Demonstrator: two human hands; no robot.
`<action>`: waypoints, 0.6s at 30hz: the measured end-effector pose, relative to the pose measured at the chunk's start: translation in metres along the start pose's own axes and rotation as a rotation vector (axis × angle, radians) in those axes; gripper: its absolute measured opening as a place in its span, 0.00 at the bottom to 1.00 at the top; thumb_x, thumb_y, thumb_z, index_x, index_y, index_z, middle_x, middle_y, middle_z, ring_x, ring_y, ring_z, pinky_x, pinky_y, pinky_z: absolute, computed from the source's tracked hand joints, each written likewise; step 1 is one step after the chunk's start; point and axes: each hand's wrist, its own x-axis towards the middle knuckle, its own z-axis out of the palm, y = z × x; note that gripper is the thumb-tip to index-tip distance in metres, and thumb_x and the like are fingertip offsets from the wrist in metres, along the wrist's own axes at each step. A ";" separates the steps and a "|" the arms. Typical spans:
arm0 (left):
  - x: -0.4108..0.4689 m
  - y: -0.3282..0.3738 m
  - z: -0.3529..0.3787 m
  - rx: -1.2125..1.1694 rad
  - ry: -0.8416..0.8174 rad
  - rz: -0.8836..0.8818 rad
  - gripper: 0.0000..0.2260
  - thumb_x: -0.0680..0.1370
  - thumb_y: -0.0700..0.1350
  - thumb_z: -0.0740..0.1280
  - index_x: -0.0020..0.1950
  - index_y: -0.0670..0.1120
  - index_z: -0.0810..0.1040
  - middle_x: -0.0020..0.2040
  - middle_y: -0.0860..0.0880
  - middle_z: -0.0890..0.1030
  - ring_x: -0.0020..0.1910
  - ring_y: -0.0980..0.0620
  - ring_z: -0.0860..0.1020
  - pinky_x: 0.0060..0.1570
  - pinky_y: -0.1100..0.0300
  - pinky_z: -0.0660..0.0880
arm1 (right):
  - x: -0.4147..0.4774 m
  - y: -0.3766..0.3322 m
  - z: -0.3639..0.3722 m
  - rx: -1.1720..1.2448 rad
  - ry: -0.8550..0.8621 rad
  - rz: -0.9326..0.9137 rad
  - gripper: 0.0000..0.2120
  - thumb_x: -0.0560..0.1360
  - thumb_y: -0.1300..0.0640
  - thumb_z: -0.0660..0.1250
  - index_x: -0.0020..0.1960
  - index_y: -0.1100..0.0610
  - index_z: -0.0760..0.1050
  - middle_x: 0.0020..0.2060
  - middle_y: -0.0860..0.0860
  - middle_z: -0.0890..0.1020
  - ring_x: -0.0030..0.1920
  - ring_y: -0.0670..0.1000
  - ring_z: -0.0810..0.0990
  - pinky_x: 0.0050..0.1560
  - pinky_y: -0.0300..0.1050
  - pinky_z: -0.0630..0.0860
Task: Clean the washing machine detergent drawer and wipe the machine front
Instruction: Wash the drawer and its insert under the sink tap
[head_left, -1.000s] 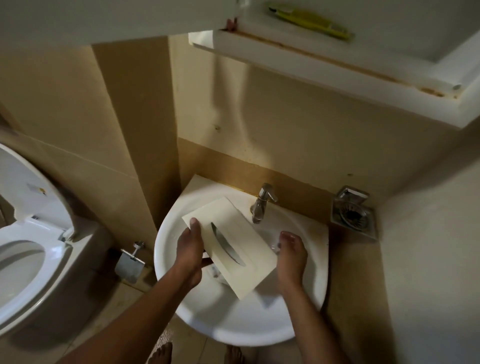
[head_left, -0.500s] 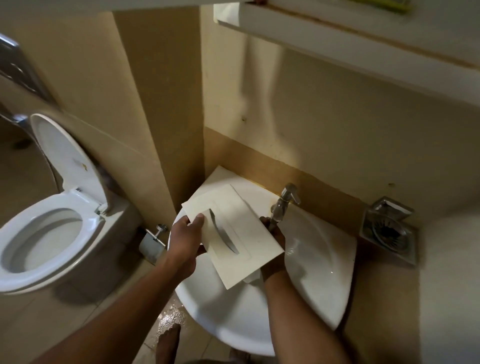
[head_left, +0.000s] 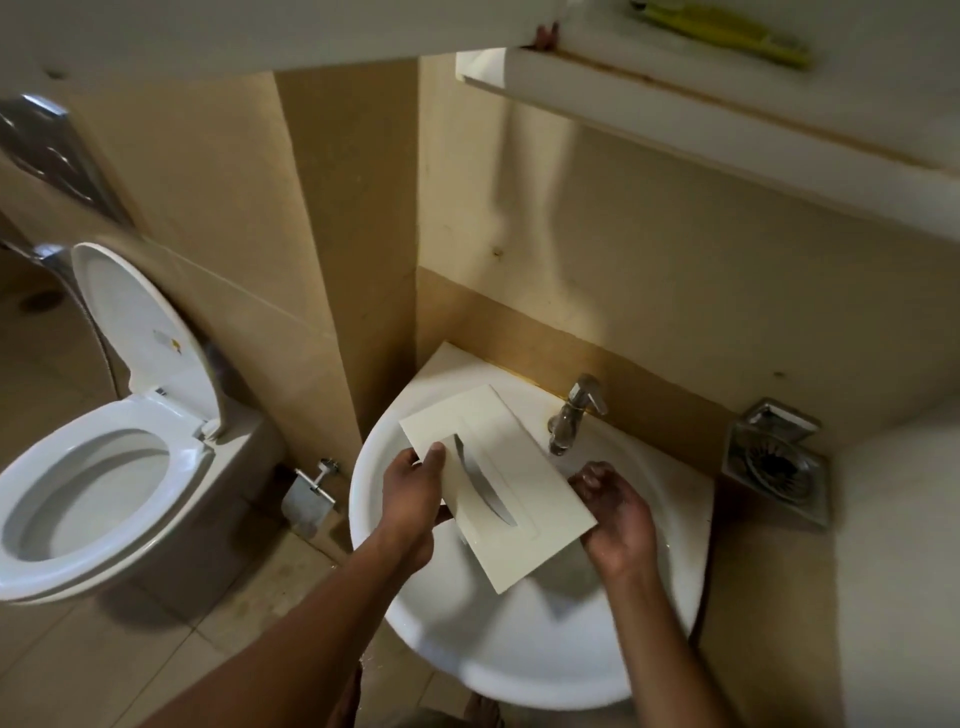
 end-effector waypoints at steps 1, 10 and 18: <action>0.001 -0.001 0.002 -0.011 -0.001 -0.010 0.11 0.84 0.47 0.61 0.64 0.47 0.76 0.57 0.46 0.82 0.54 0.43 0.81 0.41 0.51 0.81 | -0.005 -0.012 0.012 -0.001 -0.001 -0.020 0.09 0.63 0.67 0.72 0.37 0.58 0.73 0.31 0.52 0.73 0.30 0.50 0.72 0.31 0.41 0.72; -0.001 -0.020 -0.001 -0.178 -0.005 -0.208 0.11 0.84 0.43 0.58 0.64 0.44 0.75 0.58 0.42 0.81 0.56 0.40 0.80 0.52 0.42 0.80 | -0.030 -0.045 0.085 -0.142 -0.050 0.114 0.13 0.59 0.74 0.76 0.37 0.64 0.75 0.29 0.57 0.76 0.25 0.52 0.74 0.24 0.40 0.70; -0.009 -0.006 0.013 -0.136 -0.075 -0.122 0.11 0.83 0.40 0.59 0.62 0.41 0.76 0.54 0.40 0.82 0.51 0.40 0.81 0.47 0.45 0.82 | -0.043 0.007 0.120 -1.126 -0.058 0.069 0.12 0.80 0.68 0.59 0.42 0.62 0.76 0.35 0.56 0.79 0.32 0.49 0.77 0.33 0.39 0.74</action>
